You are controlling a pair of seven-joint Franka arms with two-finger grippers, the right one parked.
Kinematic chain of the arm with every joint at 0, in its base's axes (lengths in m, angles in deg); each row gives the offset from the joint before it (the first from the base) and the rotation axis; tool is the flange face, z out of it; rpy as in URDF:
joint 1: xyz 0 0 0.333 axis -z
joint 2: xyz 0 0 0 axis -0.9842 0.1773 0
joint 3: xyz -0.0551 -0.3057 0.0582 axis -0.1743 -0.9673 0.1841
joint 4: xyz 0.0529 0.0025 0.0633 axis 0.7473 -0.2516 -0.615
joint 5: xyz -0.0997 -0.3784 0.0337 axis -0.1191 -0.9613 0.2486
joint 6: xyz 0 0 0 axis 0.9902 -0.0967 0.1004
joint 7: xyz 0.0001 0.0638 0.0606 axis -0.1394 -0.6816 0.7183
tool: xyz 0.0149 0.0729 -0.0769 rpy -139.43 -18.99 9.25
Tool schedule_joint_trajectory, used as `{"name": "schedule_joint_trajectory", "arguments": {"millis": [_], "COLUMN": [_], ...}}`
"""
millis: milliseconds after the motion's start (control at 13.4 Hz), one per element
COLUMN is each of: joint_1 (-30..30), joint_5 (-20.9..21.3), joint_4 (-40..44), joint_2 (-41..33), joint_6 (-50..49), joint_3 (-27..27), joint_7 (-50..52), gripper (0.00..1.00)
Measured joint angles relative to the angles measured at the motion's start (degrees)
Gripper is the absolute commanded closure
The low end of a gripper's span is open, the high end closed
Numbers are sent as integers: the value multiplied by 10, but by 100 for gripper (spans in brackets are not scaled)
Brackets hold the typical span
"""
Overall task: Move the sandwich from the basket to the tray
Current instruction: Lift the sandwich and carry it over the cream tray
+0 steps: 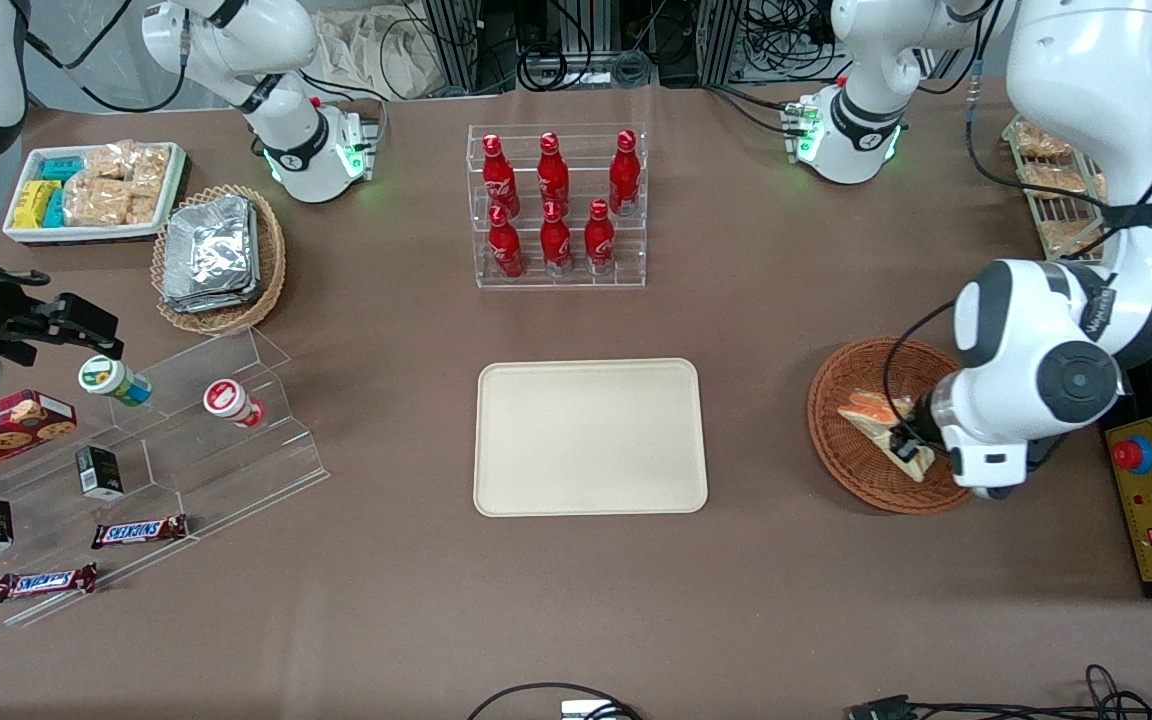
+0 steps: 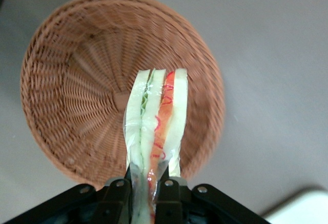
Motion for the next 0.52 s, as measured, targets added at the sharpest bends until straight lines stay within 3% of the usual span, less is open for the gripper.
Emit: {"name": "schedule_joint_trajectory", "arguments": {"millis": [299,522], "joint_1": [125,200], "joint_5": [4,6], "joint_4": [36,86], "joint_2": [13,76], "joint_6": [-22,-8], "joint_3": [-2,-2], "joint_7": [-65,-86], "gripper": [100,100]}}
